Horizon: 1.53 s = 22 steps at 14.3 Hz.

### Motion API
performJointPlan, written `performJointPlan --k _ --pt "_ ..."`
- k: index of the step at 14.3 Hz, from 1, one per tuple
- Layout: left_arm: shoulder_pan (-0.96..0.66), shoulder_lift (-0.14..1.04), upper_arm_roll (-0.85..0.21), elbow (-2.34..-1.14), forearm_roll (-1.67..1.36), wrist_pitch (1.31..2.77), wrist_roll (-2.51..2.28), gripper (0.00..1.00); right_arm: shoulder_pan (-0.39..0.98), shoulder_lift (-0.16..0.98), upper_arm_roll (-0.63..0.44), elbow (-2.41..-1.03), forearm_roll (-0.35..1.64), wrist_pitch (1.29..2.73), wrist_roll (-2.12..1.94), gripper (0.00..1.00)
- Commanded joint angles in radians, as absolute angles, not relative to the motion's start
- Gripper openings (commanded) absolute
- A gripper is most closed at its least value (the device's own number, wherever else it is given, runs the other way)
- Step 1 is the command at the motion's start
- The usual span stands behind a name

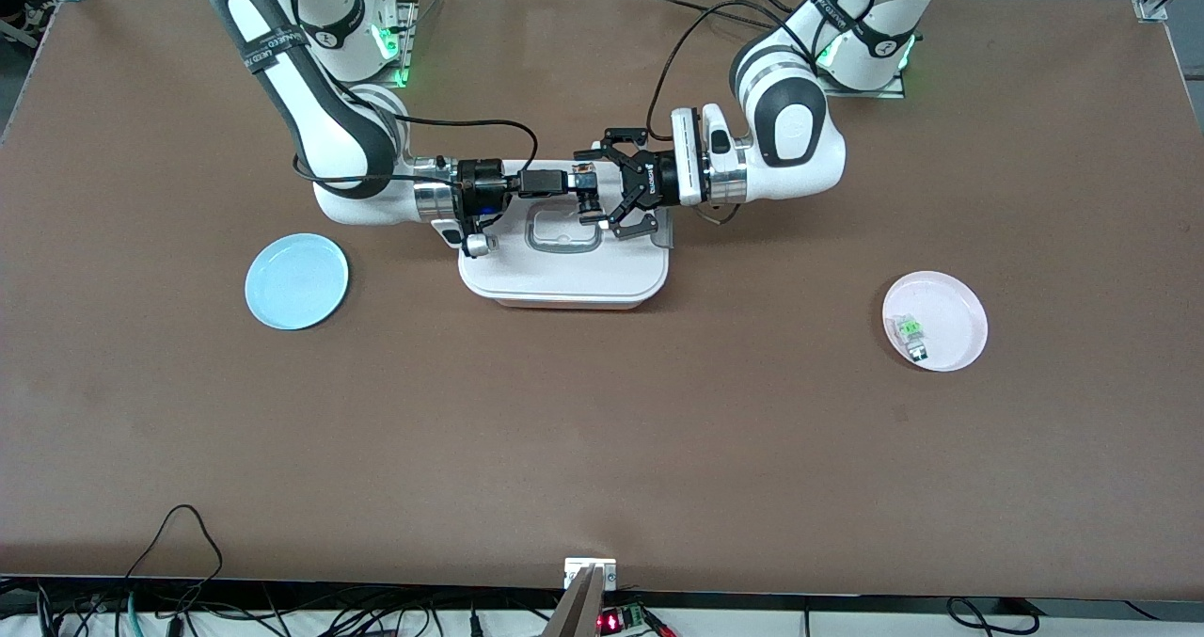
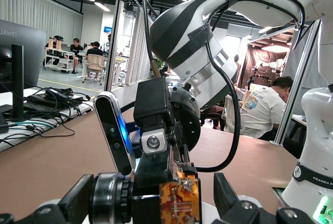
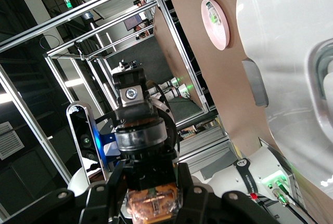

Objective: Transfer orange switch to right arm and place
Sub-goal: 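Close the right gripper on the orange switch above the white box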

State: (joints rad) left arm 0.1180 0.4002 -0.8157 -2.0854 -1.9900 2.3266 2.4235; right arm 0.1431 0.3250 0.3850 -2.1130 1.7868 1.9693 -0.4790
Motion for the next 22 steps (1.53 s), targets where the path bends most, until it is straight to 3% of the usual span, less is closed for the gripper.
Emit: performJointPlan --k 1,12,18,22 --pt "0.115 0.416 -0.824 -2.066 -2.025 2.333 2.453 1.00 0.149 0.296 0.387 -2.123 1.810 1.980 -0.483 0.33" --pt "0.140 0.405 -0.825 -2.066 -2.022 2.316 2.378 1.00 0.112 0.281 0.371 -2.118 1.656 2.060 -0.469 0.29" --pt "0.150 0.370 -0.824 -2.063 -1.981 2.309 2.191 1.00 0.088 0.253 0.256 -2.109 1.263 2.045 -0.384 0.24" --pt "0.182 0.362 -0.815 -1.996 -1.742 2.309 1.973 1.00 0.052 0.242 0.218 -2.085 1.028 2.028 -0.382 0.24"
